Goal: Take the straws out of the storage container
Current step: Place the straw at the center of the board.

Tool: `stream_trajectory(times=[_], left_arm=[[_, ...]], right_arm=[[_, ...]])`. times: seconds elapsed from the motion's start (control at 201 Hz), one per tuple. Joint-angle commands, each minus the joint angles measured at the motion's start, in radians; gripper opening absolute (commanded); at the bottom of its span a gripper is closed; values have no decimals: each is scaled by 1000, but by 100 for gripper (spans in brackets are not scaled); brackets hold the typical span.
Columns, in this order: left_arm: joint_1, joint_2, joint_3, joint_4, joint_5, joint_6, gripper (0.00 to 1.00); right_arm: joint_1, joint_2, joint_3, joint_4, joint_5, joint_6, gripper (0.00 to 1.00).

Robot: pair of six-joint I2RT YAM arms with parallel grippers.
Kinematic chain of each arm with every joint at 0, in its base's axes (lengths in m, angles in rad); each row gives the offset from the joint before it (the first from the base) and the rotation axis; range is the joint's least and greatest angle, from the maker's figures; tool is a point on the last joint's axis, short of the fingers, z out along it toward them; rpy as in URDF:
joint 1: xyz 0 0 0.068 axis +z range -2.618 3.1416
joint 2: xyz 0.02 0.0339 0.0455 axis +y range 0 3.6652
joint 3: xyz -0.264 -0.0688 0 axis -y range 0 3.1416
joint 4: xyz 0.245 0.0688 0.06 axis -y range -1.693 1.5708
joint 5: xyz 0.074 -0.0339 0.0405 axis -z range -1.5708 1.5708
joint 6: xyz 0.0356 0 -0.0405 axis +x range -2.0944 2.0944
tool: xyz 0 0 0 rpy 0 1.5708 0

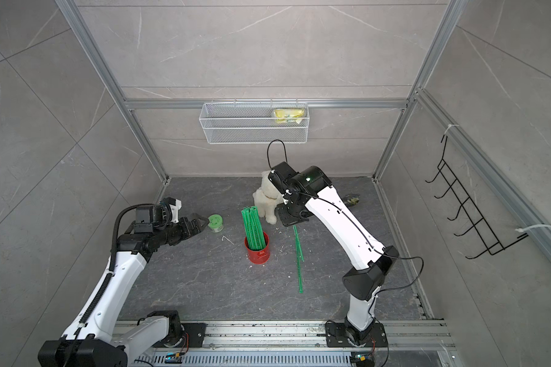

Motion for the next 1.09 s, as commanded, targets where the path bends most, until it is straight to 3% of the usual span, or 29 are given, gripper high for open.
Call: stream_trajectory(times=[0.0,0.149,0.343,1.085], left_arm=[[-1,-17,46,-12,36,25,100],[-1,-14,46,-12,38,23,100],[-1,-7,44,-12,37,23,100],[-1,-6,43,-12,36,24,100]], right_arm=[[-62,-103,-149,85,-27,47,7],[-128,-150,-377,211,-72,58,7],[-180,-129,-532,324,-129,56,7],[-237,138,-629,460,-187,29,9]])
